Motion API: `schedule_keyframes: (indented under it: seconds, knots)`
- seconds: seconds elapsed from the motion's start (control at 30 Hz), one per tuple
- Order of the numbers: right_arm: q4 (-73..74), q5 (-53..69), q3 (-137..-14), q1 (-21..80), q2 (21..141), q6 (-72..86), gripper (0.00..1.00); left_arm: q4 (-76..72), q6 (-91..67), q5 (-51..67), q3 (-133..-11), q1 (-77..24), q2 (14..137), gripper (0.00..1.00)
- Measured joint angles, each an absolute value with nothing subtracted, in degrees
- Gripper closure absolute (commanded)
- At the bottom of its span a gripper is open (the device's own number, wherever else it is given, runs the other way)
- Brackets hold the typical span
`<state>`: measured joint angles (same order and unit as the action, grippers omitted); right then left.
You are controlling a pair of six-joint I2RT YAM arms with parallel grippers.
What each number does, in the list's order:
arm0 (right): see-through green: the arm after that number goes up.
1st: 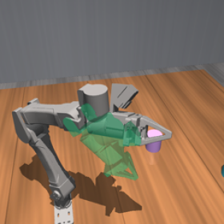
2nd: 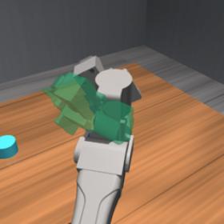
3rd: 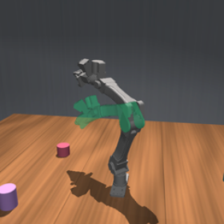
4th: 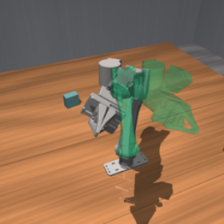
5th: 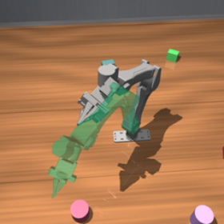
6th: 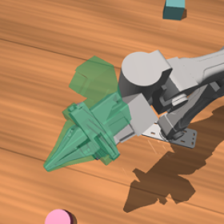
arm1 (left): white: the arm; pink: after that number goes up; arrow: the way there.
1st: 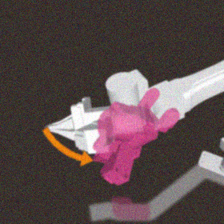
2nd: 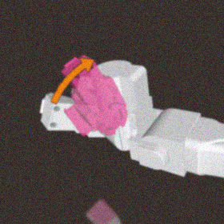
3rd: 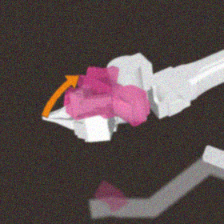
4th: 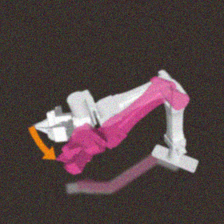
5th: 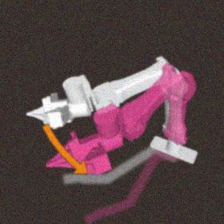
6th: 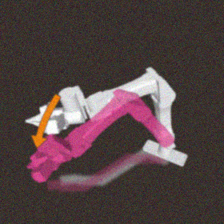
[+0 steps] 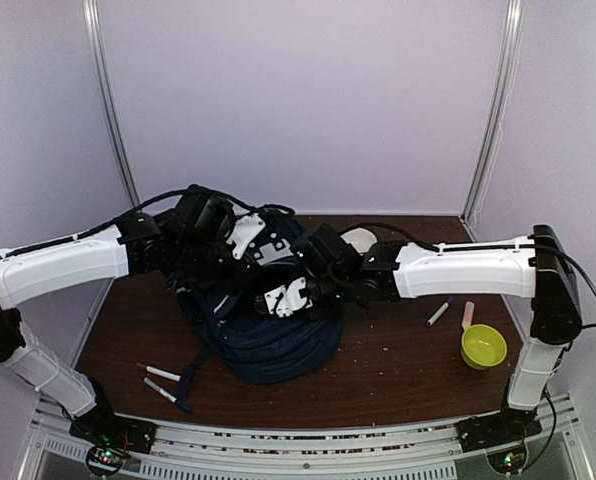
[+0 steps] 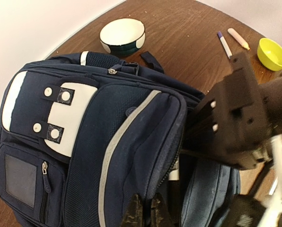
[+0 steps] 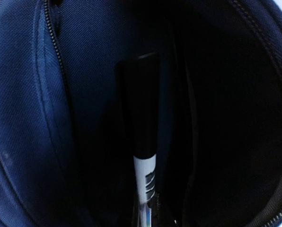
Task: Pack the student bag
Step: Place the pen in the upper front pocket of the bag, then pick up the pen from the center of the board.
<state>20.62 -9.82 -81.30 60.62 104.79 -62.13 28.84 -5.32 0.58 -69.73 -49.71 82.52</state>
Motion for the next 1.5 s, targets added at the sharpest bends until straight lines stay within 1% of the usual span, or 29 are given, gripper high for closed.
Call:
schedule_keyframes:
  seconds: [0.17, 0.2, 0.23, 0.27, 0.3, 0.33, 0.57, 0.73, 0.93, 1.07, 1.13, 1.23, 1.37, 1.47, 1.5]
  knots:
    - [15.09, -12.69, -81.76, 61.17, 108.57, -64.64, 1.0, 28.86, -5.72, 2.04, -69.41, -49.43, 81.89, 1.0]
    - [14.2, -13.1, -82.15, 61.21, 109.56, -64.82, 0.99, 28.86, -5.74, 2.31, -69.25, -49.43, 81.89, 1.0]
    - [13.19, -13.41, -82.5, 61.3, 110.52, -64.93, 0.95, 28.86, -5.76, 2.48, -69.14, -49.43, 81.87, 1.0]
    - [12.34, -13.69, -83.02, 61.39, 111.57, -65.01, 0.9, 28.82, -5.85, 2.63, -69.06, -49.43, 81.82, 1.0]
    - [11.35, -14.33, -83.57, 61.45, 112.68, -65.08, 0.82, 28.84, -5.96, 2.5, -68.95, -49.43, 81.69, 1.0]
    - [10.66, -14.92, -83.85, 61.49, 113.3, -65.01, 0.77, 28.82, -6.02, 2.33, -68.71, -49.23, 81.6, 1.0]
    - [4.38, -17.08, -82.08, 62.35, 113.75, -65.54, 0.69, 27.75, -6.46, 2.42, -67.51, -48.77, 80.25, 1.0]
    - [7.09, -16.25, -78.08, 62.74, 109.32, -63.11, 0.67, 26.28, -6.57, 3.36, -65.87, -48.42, 79.92, 1.0]
    - [16.25, -12.08, -75.5, 62.67, 97.67, -56.55, 0.67, 24.84, -6.61, 4.34, -65.32, -47.88, 80.01, 1.0]
    - [24.03, -7.92, -71.57, 62.11, 88.14, -53.28, 0.68, 23.7, -6.74, 4.95, -64.84, -47.83, 80.38, 1.0]
    - [27.97, -5.04, -70.32, 60.82, 85.84, -52.18, 0.69, 23.49, -6.81, 5.17, -64.69, -47.83, 80.6, 1.0]
    - [36.14, 1.17, -67.55, 55.05, 83.66, -52.53, 0.7, 22.7, -6.96, 5.5, -64.38, -47.83, 81.01, 1.0]
    - [46.98, 6.92, -64.82, 43.42, 83.13, -57.23, 0.71, 22.33, -7.03, 6.17, -64.14, -47.83, 81.1, 1.0]
    - [52.86, 9.41, -64.45, 34.41, 83.13, -61.78, 0.76, 22.33, -7.03, 6.42, -64.14, -47.81, 81.12, 1.0]
    - [54.22, 9.76, -64.45, 31.75, 83.2, -63.83, 0.77, 22.33, -7.03, 6.5, -64.14, -47.81, 81.12, 1.0]
